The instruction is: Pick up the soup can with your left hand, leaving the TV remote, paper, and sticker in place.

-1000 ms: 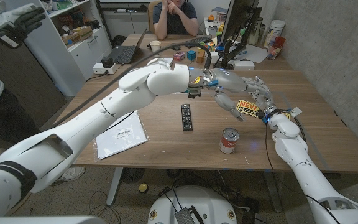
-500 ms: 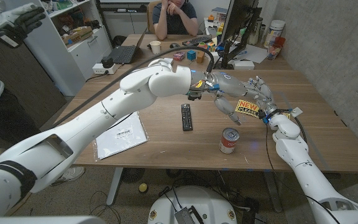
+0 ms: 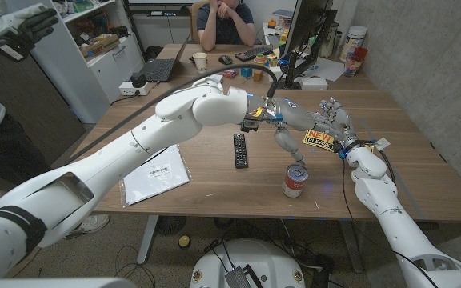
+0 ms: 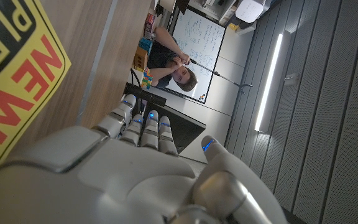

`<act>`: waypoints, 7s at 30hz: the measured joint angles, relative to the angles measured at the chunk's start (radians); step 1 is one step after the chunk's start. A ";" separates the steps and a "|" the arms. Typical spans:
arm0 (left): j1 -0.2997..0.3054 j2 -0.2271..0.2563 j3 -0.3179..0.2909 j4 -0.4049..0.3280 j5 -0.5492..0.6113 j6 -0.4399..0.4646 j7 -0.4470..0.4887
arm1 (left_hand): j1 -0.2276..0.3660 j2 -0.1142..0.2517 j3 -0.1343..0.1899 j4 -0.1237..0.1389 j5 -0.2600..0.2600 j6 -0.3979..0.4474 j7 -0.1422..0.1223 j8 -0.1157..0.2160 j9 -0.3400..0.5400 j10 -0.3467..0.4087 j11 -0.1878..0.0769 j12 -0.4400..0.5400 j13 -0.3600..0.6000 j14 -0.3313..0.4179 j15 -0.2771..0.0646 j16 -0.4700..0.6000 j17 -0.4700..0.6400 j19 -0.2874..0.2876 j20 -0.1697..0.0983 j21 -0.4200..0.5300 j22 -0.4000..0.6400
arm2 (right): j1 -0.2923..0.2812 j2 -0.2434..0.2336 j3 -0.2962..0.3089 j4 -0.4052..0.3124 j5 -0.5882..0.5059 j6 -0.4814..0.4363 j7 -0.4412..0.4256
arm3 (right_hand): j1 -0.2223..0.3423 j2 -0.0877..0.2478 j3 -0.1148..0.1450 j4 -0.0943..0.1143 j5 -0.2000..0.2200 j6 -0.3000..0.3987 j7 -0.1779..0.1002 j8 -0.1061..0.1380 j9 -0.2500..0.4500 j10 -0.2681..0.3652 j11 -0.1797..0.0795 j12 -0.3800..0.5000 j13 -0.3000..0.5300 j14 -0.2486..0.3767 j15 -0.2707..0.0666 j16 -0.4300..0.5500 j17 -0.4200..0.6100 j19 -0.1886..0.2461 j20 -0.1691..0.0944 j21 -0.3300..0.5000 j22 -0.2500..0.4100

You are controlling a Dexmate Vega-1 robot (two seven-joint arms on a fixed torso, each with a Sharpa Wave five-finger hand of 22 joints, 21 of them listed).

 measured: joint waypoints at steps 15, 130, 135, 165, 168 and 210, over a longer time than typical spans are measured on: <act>-0.004 -0.009 0.023 0.011 0.028 0.008 -0.037 | 0.029 -0.002 -0.019 0.003 0.000 0.001 0.001 -0.004 0.000 -0.009 0.009 -0.006 0.000 -0.007 0.007 0.000 0.000 0.000 0.000 0.000 0.000 | -0.001 0.000 -0.002 -0.004 -0.001 0.000 -0.002 | 0.005 0.005 0.000 0.000 0.000 0.006 0.005 0.000 0.003 0.000 0.000 0.000 0.000 0.000 0.000 0.000 0.000 0.000 0.000 0.000 0.000; -0.019 -0.094 0.199 0.241 0.192 -0.042 -0.063 | 0.133 0.076 -0.077 0.036 -0.052 0.047 0.003 -0.008 0.000 -0.008 0.001 -0.009 0.000 0.016 -0.032 0.002 0.000 0.077 -0.001 0.000 0.000 | 0.018 0.001 0.018 0.079 0.017 0.035 0.054 | 0.013 0.013 -0.007 -0.007 0.008 0.016 0.009 0.000 0.003 0.017 0.009 0.000 0.000 0.018 0.011 0.000 0.000 0.004 -0.004 0.000 -0.002; -0.019 -0.095 0.206 0.253 0.206 -0.051 -0.045 | 0.173 0.103 -0.084 0.029 -0.072 0.075 0.004 -0.004 0.005 0.006 0.001 -0.006 0.000 0.051 -0.022 0.006 0.000 0.182 -0.001 0.040 0.007 | 0.023 0.002 0.019 0.087 0.017 0.037 0.056 | 0.013 0.013 -0.007 -0.007 0.008 0.016 0.009 0.000 0.003 0.022 0.014 0.000 0.000 0.021 0.014 0.000 0.000 0.008 -0.007 0.000 -0.002; 0.002 -0.107 0.212 0.319 0.245 -0.076 0.083 | 0.450 0.158 -0.099 0.008 -0.173 0.508 0.114 0.063 0.007 0.254 0.032 0.026 0.002 0.379 -0.075 0.073 0.035 0.659 -0.335 0.119 -0.003 | 0.067 0.004 0.019 0.154 0.005 0.052 0.065 | 0.013 0.013 -0.007 -0.007 0.008 0.023 0.012 0.000 0.003 0.025 0.011 0.000 0.000 0.030 0.016 0.000 0.000 0.015 -0.007 0.000 -0.002; 0.004 -0.109 0.212 0.326 0.248 -0.076 0.098 | 0.459 0.149 -0.099 0.006 -0.176 0.541 0.116 0.063 0.007 0.285 0.026 0.029 0.002 0.425 -0.077 0.083 0.040 0.683 -0.342 0.133 0.002 | 0.073 0.004 0.018 0.161 0.003 0.054 0.066 | 0.013 0.013 -0.007 -0.007 0.008 0.023 0.012 0.000 0.003 0.025 0.011 0.000 0.000 0.036 0.022 0.000 0.000 0.015 -0.007 0.000 -0.002; -0.004 -0.098 0.160 0.277 0.236 -0.034 0.145 | 0.483 0.126 -0.085 0.006 -0.186 0.650 0.150 0.043 0.010 0.352 0.019 0.037 0.005 0.518 -0.084 0.091 0.054 0.715 -0.335 0.163 0.012 | 0.133 0.008 -0.002 0.237 -0.017 0.065 0.079 | 0.013 0.013 -0.007 -0.007 0.008 0.034 0.012 0.000 0.003 0.036 0.011 0.000 0.000 0.046 0.021 0.000 0.000 0.015 -0.007 0.000 -0.002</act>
